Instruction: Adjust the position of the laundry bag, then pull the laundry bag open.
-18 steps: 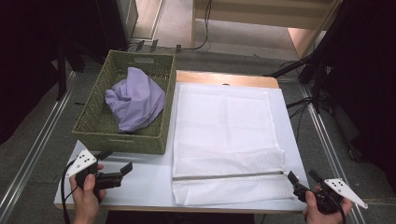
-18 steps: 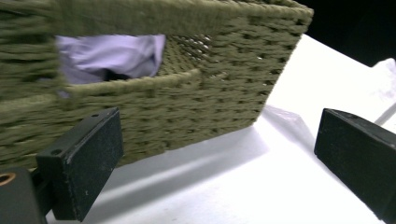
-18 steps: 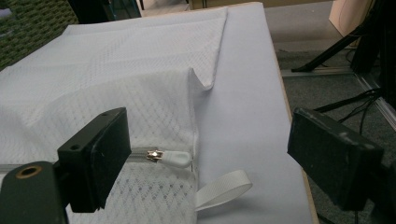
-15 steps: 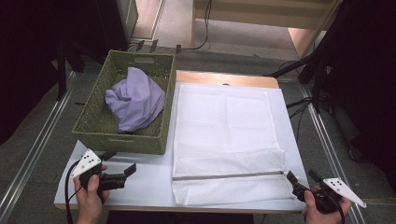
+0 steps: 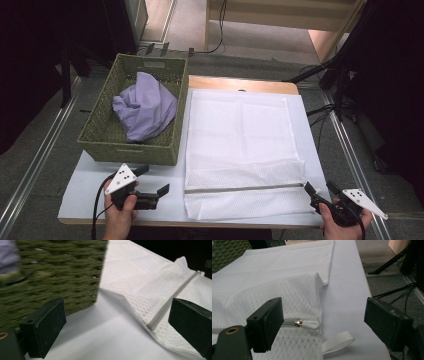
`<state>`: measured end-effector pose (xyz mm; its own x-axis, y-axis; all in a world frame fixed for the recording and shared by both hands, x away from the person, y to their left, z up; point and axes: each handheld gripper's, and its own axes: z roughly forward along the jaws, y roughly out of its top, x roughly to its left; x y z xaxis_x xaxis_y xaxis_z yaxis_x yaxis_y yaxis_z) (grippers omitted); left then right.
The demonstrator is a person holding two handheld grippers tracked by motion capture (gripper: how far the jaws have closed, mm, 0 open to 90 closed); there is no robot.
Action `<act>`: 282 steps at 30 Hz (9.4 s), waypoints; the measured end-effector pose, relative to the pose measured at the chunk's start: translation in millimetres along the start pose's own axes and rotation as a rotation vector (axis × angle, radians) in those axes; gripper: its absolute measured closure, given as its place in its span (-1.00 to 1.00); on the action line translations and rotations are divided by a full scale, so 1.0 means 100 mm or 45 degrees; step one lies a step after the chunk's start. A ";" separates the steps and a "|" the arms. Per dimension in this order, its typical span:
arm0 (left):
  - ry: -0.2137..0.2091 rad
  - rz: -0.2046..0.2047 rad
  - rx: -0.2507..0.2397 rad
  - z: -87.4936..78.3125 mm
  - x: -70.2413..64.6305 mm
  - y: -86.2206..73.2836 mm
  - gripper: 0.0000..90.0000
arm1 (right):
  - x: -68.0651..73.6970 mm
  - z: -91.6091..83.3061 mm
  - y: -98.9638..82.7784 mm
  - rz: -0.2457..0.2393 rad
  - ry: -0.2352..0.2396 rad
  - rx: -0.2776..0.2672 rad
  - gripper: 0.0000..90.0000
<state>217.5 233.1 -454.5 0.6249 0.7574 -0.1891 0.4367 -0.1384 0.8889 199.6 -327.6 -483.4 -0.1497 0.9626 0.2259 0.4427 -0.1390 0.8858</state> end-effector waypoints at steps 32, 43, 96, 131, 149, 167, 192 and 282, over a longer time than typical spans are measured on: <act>0.012 -0.092 0.387 0.68 -0.25 0.03 1.00 | 0.18 0.18 -0.09 0.015 0.106 0.305 0.71; 0.092 -0.100 0.356 0.55 -0.05 0.04 1.00 | 0.63 0.24 -0.14 -0.121 0.185 0.382 0.83; -0.372 0.157 0.275 1.73 -1.64 0.43 0.69 | 0.35 0.15 -0.15 0.021 0.127 0.285 -0.43; -0.435 0.159 0.461 2.54 -2.03 0.43 0.66 | 0.26 0.08 -0.16 0.067 0.217 0.330 1.00; -0.574 -0.029 0.492 2.59 -1.89 0.45 0.60 | 0.43 -0.03 -0.09 -0.048 0.363 0.177 1.00; -0.651 -0.171 0.512 2.62 -1.78 0.45 0.93 | 0.48 -0.03 -0.10 -0.120 0.364 0.207 1.00; -0.771 -0.202 0.433 2.48 -1.71 0.48 0.95 | 0.28 0.10 -0.16 0.223 0.451 0.141 0.27; -0.305 0.012 0.473 1.48 -0.86 0.28 0.94 | 0.57 -0.09 -0.05 -0.065 0.149 0.024 0.95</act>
<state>271.7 69.6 -475.2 0.7431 0.5919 -0.3123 0.6060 -0.3973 0.6892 180.7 -274.4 -470.9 -0.2738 0.9345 0.2276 0.4483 -0.0853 0.8898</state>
